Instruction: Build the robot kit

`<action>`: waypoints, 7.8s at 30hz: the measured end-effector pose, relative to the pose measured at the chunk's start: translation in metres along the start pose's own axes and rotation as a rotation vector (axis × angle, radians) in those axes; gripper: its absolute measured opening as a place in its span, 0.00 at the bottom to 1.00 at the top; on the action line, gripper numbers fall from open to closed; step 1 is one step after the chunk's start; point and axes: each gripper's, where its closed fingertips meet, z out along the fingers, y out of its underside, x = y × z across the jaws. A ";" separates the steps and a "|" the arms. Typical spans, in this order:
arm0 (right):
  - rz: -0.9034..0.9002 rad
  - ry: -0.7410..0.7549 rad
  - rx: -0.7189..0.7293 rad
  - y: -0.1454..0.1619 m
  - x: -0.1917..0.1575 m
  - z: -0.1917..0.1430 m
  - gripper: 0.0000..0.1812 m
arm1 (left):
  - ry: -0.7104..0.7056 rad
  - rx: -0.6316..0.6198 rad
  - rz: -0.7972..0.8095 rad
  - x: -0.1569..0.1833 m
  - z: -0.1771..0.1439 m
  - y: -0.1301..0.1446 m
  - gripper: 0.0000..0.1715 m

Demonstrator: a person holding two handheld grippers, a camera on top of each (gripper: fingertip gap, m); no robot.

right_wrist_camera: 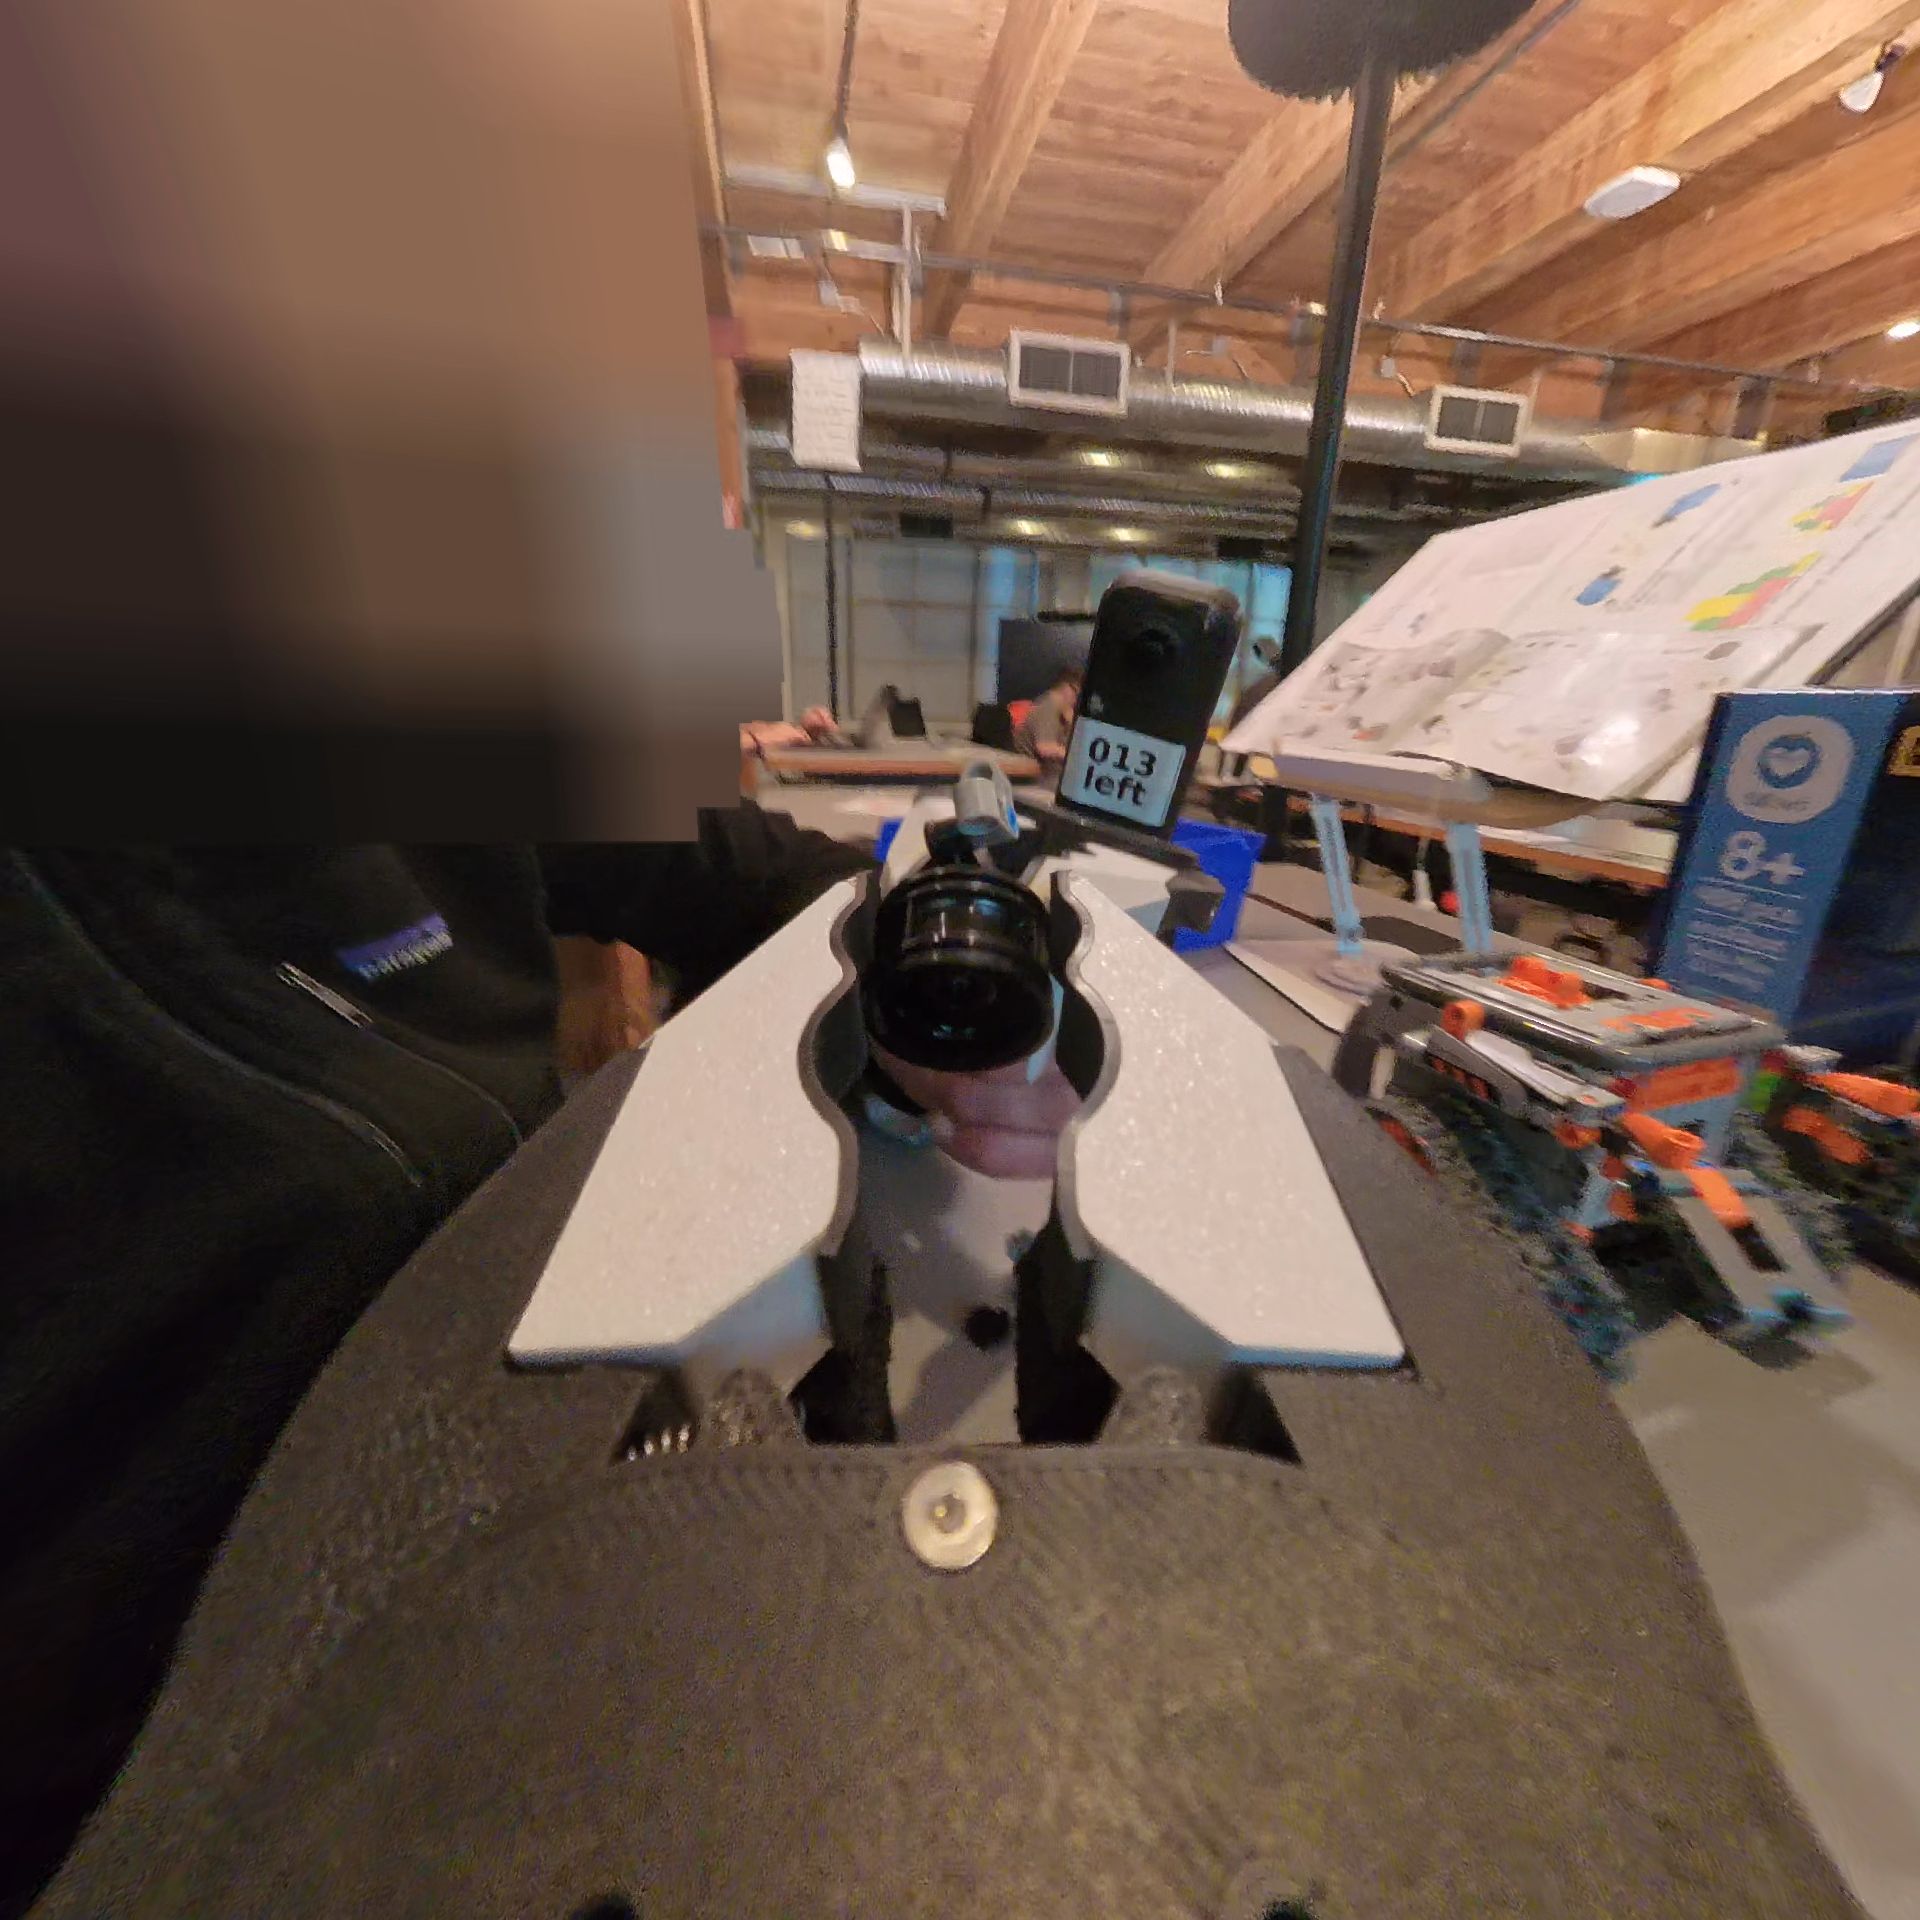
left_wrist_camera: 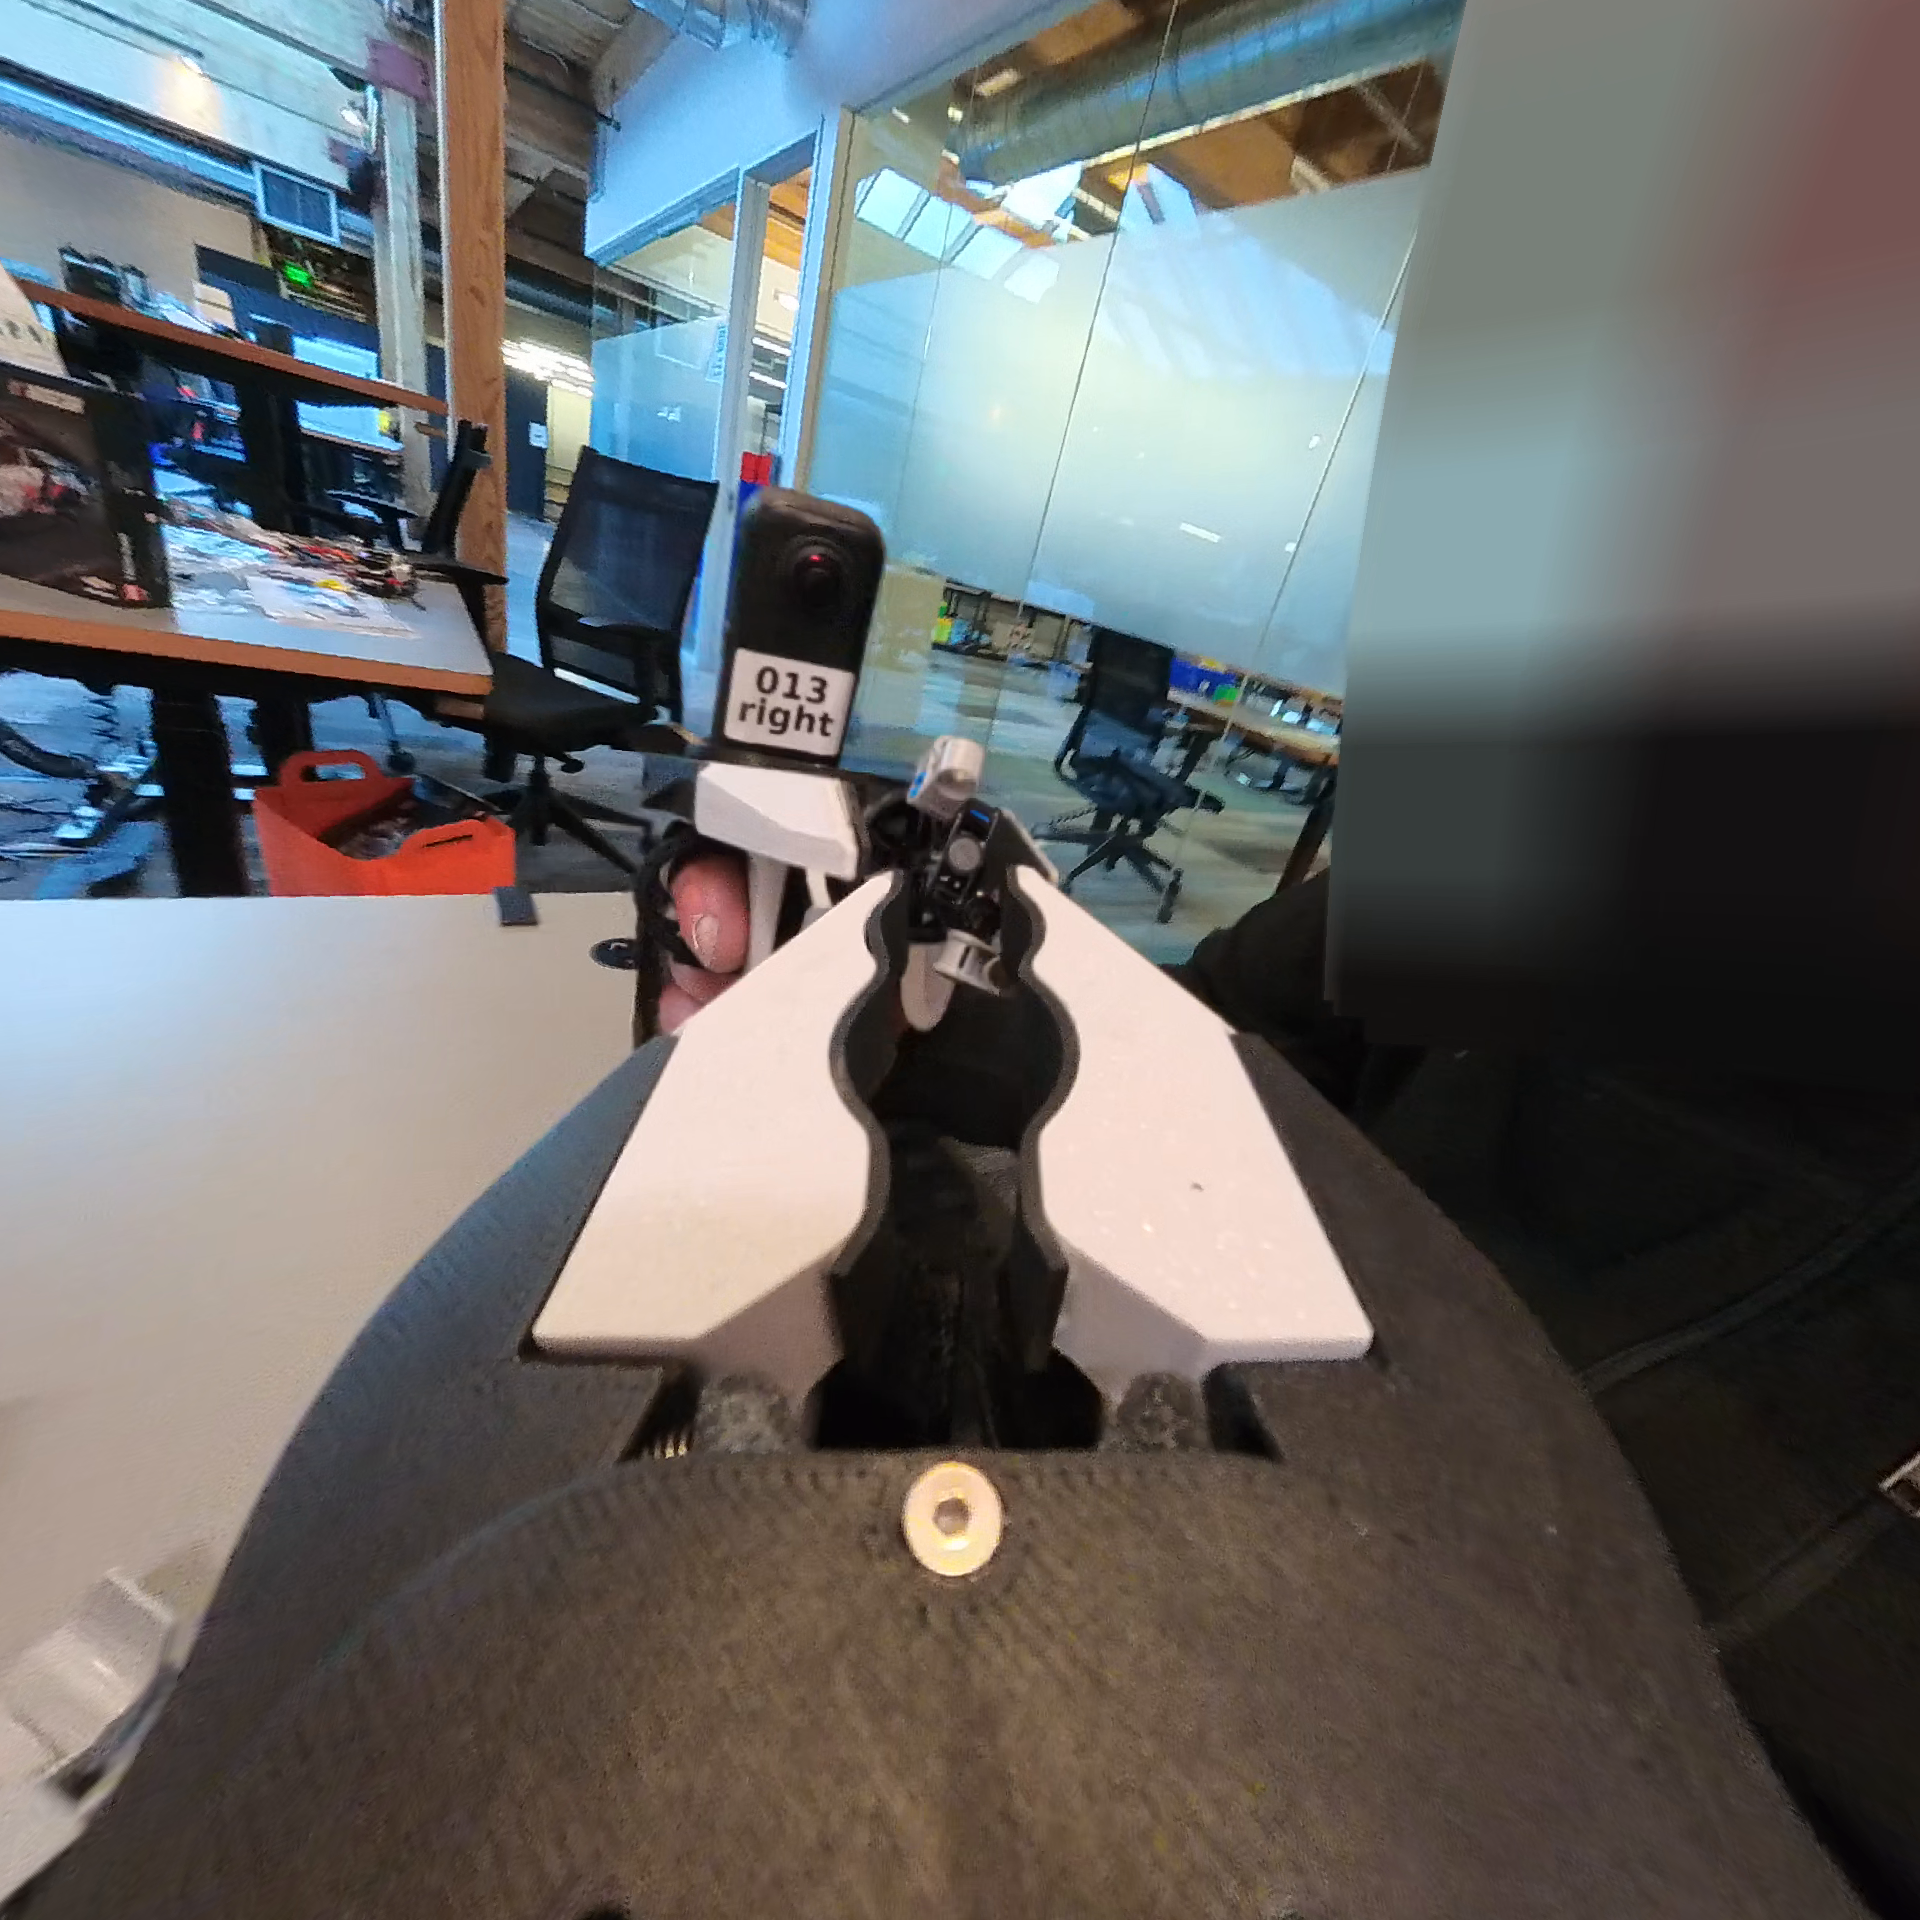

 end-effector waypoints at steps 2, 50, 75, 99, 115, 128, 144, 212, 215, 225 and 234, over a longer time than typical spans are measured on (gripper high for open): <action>-0.060 0.041 -0.046 0.004 0.003 0.000 0.17 | 0.008 0.010 -0.031 -0.002 -0.002 -0.002 0.08; -0.013 0.237 0.258 -0.055 0.029 0.024 0.16 | -0.304 -0.073 0.399 -0.013 -0.012 -0.067 0.05; -0.098 0.247 0.221 -0.041 0.032 0.017 0.17 | -0.223 -0.125 0.318 -0.020 -0.011 -0.053 0.06; -0.394 0.331 -0.236 0.000 -0.006 0.066 0.30 | -0.243 -0.002 -0.064 0.031 -0.057 -0.030 0.03; -0.500 0.331 -0.385 0.013 -0.016 0.082 0.18 | -0.017 0.167 -0.288 0.055 -0.076 -0.018 0.03; -0.609 0.448 -0.404 0.017 -0.008 0.081 0.17 | -0.139 0.173 -0.180 0.046 -0.080 -0.021 0.02; -0.327 0.354 -0.177 0.008 0.001 0.094 0.16 | -0.245 0.149 -0.126 0.038 -0.094 -0.038 0.01; 0.111 0.140 -0.368 0.052 0.039 0.076 0.01 | -0.357 0.044 0.090 -0.014 -0.105 0.000 0.04; 0.036 0.156 -0.469 0.054 0.041 0.069 0.01 | -0.391 0.009 0.104 -0.020 -0.107 0.003 0.16; -0.370 0.177 -0.997 0.072 0.047 0.045 0.01 | -0.507 -0.245 0.174 -0.037 -0.116 0.023 0.20; -0.412 0.142 -1.159 0.082 0.050 0.045 0.01 | -0.480 -0.295 0.195 -0.032 -0.109 0.031 0.06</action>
